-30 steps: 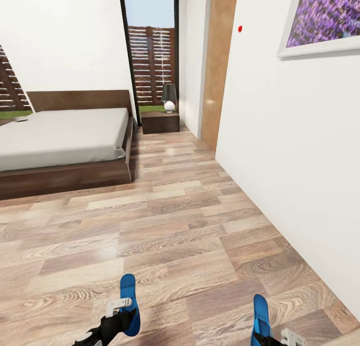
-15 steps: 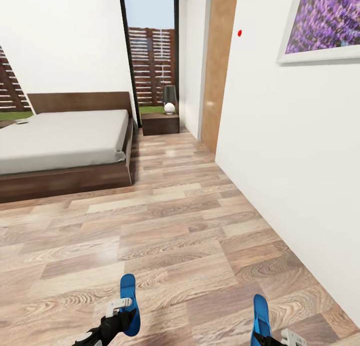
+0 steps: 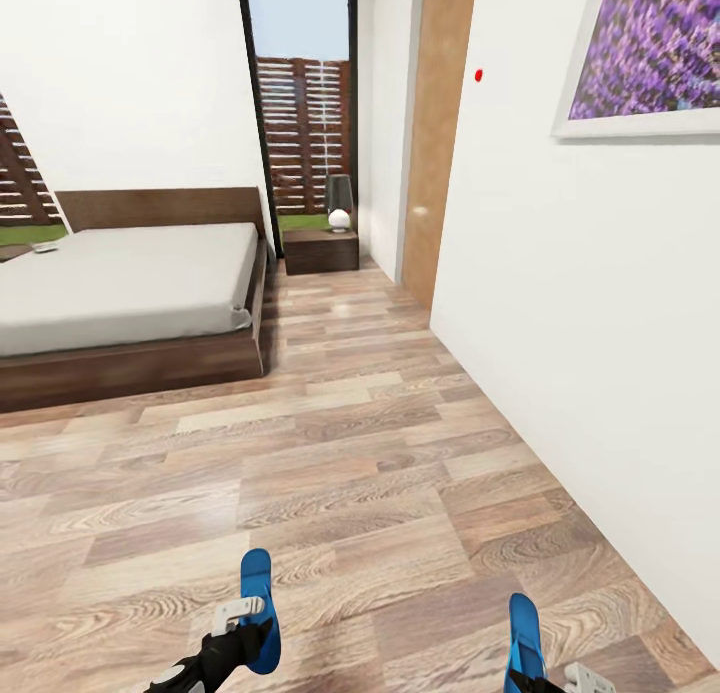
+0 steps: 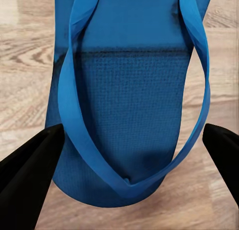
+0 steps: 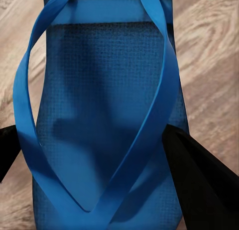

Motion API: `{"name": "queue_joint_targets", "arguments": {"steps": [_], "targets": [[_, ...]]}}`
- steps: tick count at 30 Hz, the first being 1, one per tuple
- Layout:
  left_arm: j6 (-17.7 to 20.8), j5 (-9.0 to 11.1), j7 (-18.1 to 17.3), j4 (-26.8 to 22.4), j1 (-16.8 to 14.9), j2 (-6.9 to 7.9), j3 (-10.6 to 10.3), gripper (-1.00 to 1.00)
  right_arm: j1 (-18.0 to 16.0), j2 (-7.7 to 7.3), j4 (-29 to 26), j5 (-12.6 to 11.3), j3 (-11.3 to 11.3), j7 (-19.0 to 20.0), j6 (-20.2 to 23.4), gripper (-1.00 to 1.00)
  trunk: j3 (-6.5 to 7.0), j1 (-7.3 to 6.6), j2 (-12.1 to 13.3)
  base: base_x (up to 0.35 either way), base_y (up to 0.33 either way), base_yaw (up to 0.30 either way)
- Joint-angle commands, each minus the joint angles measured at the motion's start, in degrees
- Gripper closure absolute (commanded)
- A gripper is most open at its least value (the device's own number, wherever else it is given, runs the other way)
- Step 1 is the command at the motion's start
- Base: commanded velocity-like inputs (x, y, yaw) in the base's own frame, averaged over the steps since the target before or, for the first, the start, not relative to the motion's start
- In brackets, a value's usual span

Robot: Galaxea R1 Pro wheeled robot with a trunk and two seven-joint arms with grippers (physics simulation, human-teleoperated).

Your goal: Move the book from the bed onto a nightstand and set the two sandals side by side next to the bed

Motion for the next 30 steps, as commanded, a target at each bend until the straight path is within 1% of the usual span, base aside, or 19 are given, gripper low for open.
{"name": "queue_joint_targets", "arguments": {"steps": [1, 2, 7, 16, 24, 30], "targets": [[-0.2, 0.6, -0.1, 0.1, 0.0, 0.04, -0.5, 1.0, 0.0, -0.01, 0.1, -0.4, 0.5, 0.1, -0.2, 1.0, 0.14, -0.24, 0.4, 0.0, 0.0, 0.0], [-0.2, 0.6, -0.1, 0.1, 0.0, 0.04, -0.5, 1.0, 0.0, -0.01, 0.1, -0.4, 0.5, 0.1, -0.2, 1.0, 0.32, -0.46, 0.8, 0.0, 0.0, 0.0], [-0.3, 0.6, -0.1, 0.1, 0.0, 0.04, -0.4, 1.0, 0.0, -0.01, 0.1, -0.4, 0.5, 0.1, -0.2, 1.0, 0.38, -0.46, 0.8, 0.0, 0.0, 0.0], [-0.3, 0.6, -0.1, 0.1, 0.0, 0.02, -0.5, 1.0, 0.0, -0.01, 0.1, -0.4, 0.5, 0.1, -0.2, 1.0, 1.11, -0.46, 0.8, 0.0, 0.0, 0.0], [-0.3, 0.6, -0.1, 0.1, 0.0, -0.56, -0.5, 1.0, 0.0, -0.01, 0.1, -0.4, 0.5, 0.1, -0.2, 1.0, 1.84, -0.46, 0.8, 0.0, 0.0, 0.0], [-0.3, 0.6, -0.1, 0.1, 0.0, -0.66, -0.4, 1.0, 0.0, -0.01, 0.1, -0.4, 0.5, 0.1, -0.2, 1.0, 2.23, -0.46, 0.8, 0.019, 0.0, 0.0]]}}
